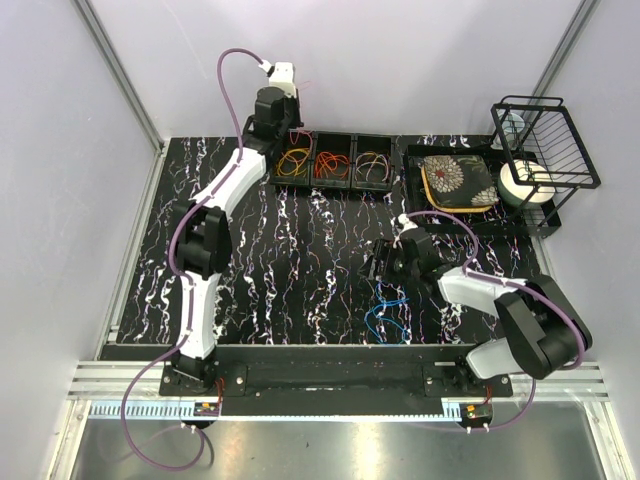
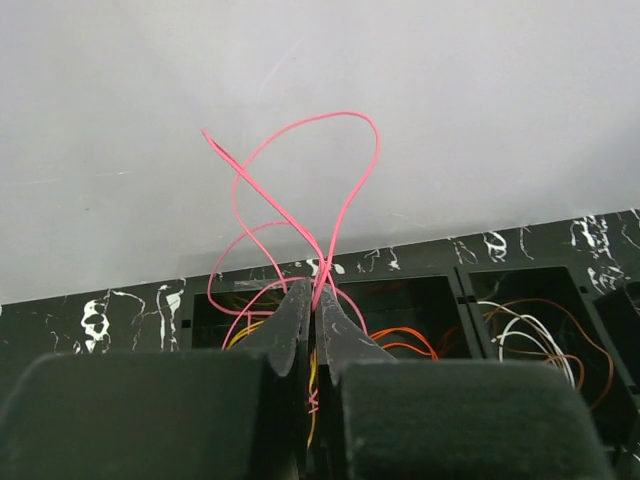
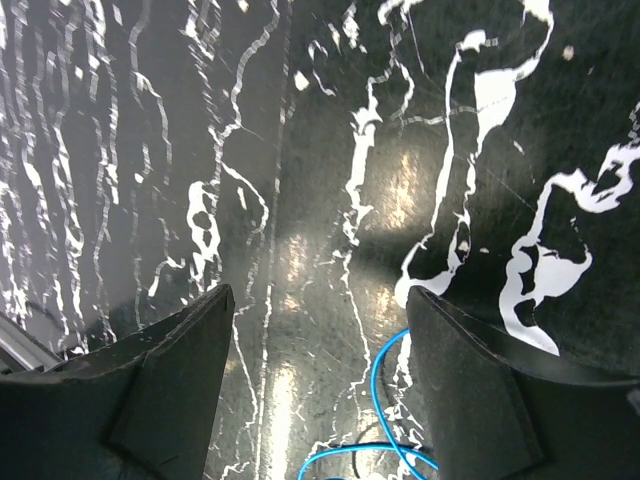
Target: Untangle the cables
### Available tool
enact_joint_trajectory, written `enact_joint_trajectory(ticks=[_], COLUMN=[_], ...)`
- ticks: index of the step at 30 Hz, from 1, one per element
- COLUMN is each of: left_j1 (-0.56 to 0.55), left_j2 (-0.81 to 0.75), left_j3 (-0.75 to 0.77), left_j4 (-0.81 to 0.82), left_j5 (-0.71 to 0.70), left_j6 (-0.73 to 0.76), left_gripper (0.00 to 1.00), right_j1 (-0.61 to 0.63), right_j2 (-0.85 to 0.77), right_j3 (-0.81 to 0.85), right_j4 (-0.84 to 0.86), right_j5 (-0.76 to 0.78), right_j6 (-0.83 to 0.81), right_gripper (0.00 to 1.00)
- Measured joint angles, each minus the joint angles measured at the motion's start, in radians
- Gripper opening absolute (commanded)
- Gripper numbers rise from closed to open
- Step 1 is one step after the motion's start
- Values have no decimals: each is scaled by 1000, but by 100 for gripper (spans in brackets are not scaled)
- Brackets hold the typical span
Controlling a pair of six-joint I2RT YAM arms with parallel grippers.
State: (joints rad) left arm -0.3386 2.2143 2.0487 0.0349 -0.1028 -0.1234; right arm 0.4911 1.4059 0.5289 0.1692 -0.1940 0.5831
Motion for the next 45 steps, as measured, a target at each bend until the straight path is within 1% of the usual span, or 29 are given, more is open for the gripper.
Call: enact_joint_trajectory(ticks=[9, 21, 26, 35, 45], left_j1=[19, 19, 20, 34, 77], left_j2=[10, 14, 14, 43, 58], left_j3=[-32, -185, -225, -229, -243], left_j4=[36, 66, 66, 58, 4], left_j5=[-2, 6, 6, 20, 19], left_j6=[-2, -53, -69, -114, -131], left_gripper=[0, 0, 0, 0, 0], right_j1=[0, 0, 0, 0, 0], right_j2=[37, 51, 52, 52, 59], right_j3=[6, 17, 17, 17, 22], right_j4=[21, 25, 27, 27, 27], right_j5=[-10, -10, -11, -11, -11], right_j6=[-3, -3, -3, -3, -3], right_gripper=[76, 75, 75, 75, 75])
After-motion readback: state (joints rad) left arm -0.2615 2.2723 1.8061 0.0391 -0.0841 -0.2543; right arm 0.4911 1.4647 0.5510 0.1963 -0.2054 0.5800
